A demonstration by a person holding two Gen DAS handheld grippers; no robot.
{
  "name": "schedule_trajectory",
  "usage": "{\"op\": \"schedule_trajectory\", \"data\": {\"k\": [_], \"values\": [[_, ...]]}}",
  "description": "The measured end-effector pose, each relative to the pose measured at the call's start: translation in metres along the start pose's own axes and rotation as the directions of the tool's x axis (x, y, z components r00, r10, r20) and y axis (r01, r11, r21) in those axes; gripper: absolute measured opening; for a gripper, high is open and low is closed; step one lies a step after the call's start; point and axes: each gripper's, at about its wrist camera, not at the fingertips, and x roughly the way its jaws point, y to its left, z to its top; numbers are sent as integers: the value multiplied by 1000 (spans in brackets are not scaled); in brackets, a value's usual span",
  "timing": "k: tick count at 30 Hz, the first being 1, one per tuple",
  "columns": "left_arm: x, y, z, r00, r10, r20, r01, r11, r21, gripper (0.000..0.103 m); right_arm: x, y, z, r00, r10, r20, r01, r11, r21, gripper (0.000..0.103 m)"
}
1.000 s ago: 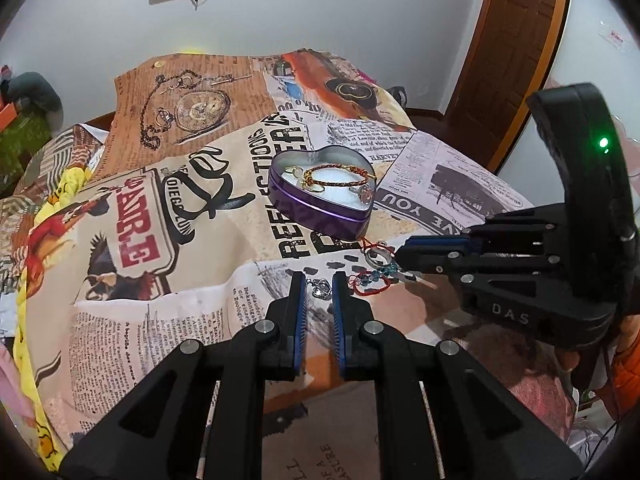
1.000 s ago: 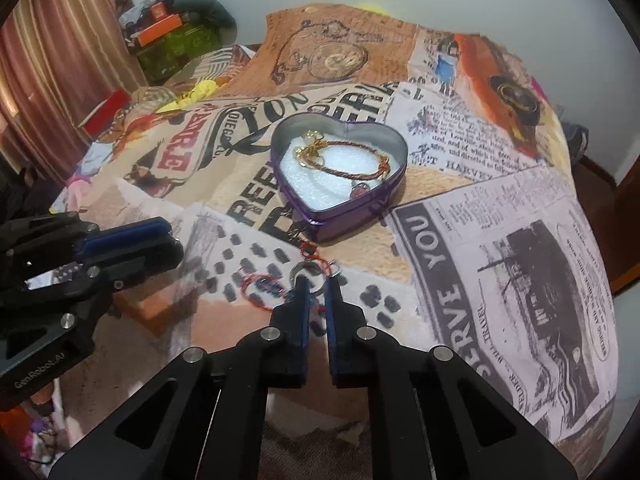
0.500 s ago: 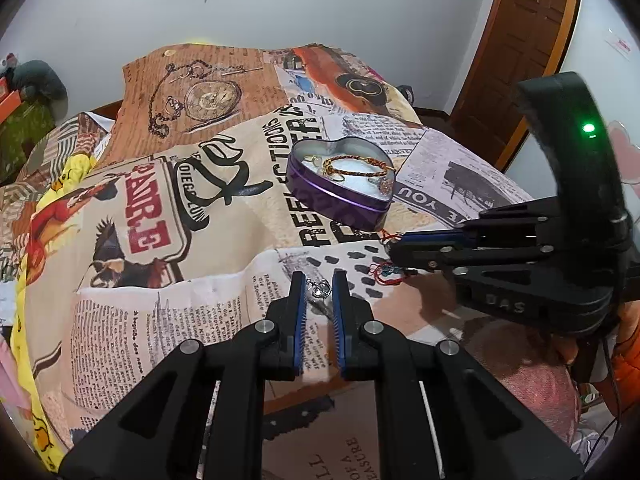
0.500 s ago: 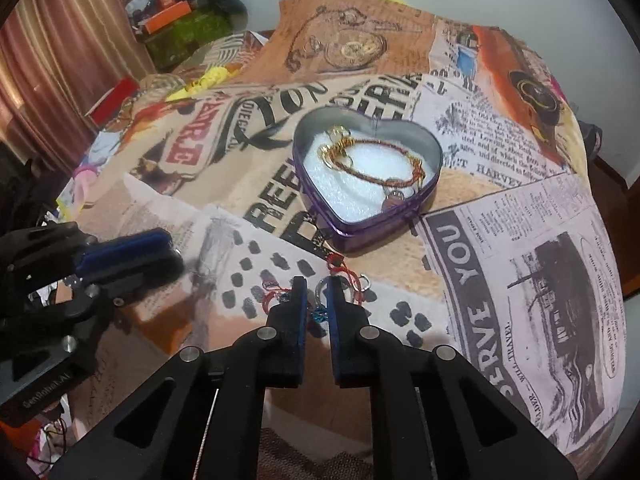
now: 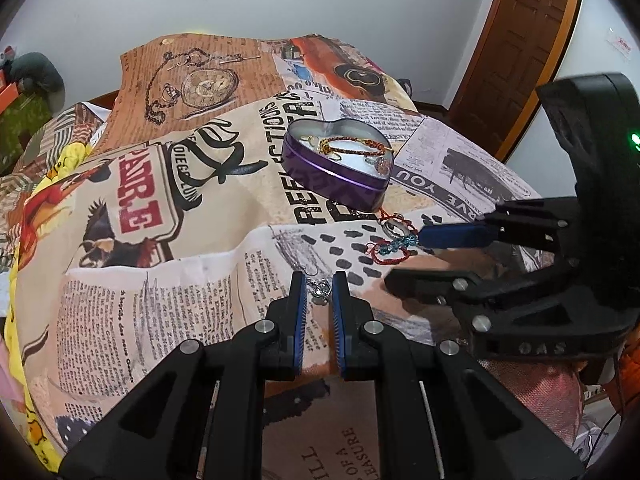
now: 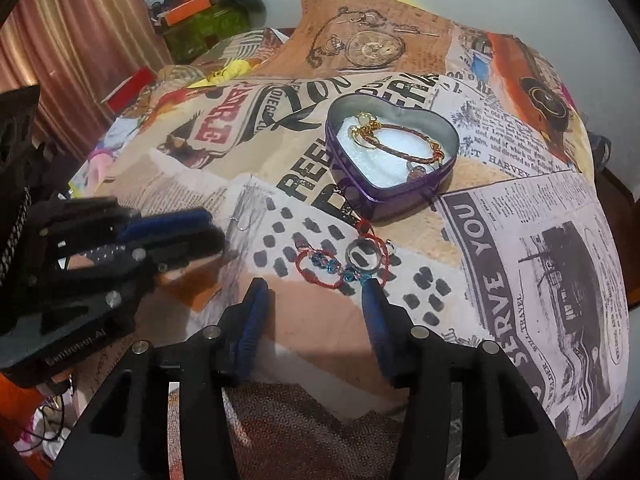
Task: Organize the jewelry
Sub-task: 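Lift the red beaded bracelet with the right gripper over the heart tin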
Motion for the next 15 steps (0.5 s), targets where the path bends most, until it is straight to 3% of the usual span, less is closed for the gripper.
{"op": "schedule_trajectory", "data": {"k": [8,11,15], "values": [[3,0,-1,1000,-6,-6,6,1000,-6,11,17,-11,10,1000,-1,-28,2,999,33,44],[3,0,-1,1000,-6,-7,6,1000,-7,11,18,-14,11,1000,-12,-17,12,999,38,33],[4,-1,-1,1000,-5,-6,5,1000,-7,11,18,-17,10,1000,-20,-8,20,999,41,11]]}}
